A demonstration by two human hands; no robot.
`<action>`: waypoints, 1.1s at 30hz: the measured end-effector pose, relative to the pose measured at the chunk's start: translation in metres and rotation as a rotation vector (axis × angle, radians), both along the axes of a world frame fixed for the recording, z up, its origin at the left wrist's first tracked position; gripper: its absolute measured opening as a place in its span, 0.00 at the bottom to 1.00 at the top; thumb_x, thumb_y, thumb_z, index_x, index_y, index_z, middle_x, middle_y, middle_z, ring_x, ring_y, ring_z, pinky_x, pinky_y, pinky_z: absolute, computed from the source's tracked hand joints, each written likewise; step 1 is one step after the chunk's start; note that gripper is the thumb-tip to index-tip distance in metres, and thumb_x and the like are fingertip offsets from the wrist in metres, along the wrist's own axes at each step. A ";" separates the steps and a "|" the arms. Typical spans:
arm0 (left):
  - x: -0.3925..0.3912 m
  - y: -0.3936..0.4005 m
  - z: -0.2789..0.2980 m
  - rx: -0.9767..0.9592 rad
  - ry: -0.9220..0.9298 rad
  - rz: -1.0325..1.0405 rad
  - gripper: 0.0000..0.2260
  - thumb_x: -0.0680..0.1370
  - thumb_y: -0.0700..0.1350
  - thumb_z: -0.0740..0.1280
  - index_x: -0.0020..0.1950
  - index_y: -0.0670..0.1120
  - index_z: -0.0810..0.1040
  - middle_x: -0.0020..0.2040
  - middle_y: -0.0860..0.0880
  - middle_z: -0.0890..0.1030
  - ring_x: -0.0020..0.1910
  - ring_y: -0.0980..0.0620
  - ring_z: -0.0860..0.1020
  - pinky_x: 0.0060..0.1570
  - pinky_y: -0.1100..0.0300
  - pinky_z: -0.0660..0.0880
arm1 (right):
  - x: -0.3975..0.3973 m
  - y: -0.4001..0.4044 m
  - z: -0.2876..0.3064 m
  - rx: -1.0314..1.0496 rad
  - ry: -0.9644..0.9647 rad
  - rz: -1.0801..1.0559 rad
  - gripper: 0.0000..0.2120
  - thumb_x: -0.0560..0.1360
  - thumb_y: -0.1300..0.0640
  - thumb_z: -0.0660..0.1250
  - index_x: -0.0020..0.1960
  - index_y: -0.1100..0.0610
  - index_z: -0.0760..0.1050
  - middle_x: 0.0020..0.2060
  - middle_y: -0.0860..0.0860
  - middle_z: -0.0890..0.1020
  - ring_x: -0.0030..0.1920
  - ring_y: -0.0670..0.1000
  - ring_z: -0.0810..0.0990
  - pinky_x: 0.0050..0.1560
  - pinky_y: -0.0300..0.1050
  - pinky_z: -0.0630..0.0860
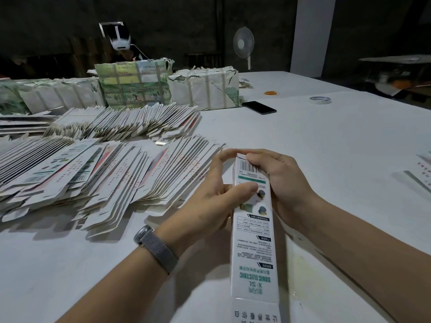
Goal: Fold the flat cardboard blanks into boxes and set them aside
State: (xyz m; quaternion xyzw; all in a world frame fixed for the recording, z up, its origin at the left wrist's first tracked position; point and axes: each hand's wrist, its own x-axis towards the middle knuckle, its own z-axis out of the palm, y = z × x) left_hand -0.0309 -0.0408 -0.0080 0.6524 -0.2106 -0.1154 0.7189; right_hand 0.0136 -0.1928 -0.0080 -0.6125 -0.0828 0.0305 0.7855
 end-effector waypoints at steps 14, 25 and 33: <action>0.004 0.006 -0.009 0.104 0.039 0.021 0.40 0.76 0.48 0.68 0.81 0.63 0.49 0.57 0.40 0.85 0.49 0.42 0.85 0.47 0.54 0.81 | 0.004 0.000 -0.003 -0.042 0.174 0.034 0.09 0.75 0.58 0.65 0.47 0.57 0.85 0.44 0.60 0.83 0.44 0.60 0.80 0.51 0.59 0.75; 0.008 0.008 -0.010 0.074 -0.015 0.066 0.25 0.77 0.48 0.67 0.72 0.62 0.64 0.53 0.39 0.85 0.44 0.42 0.84 0.42 0.50 0.81 | 0.004 -0.002 -0.002 0.036 0.203 0.092 0.10 0.77 0.52 0.67 0.47 0.57 0.83 0.45 0.59 0.81 0.46 0.61 0.79 0.54 0.61 0.76; 0.007 0.007 -0.008 0.025 -0.028 0.101 0.18 0.78 0.48 0.67 0.64 0.60 0.68 0.50 0.34 0.85 0.40 0.39 0.83 0.38 0.51 0.79 | 0.002 0.004 -0.005 0.099 0.020 0.173 0.12 0.74 0.54 0.66 0.56 0.52 0.81 0.47 0.58 0.83 0.43 0.57 0.82 0.48 0.56 0.79</action>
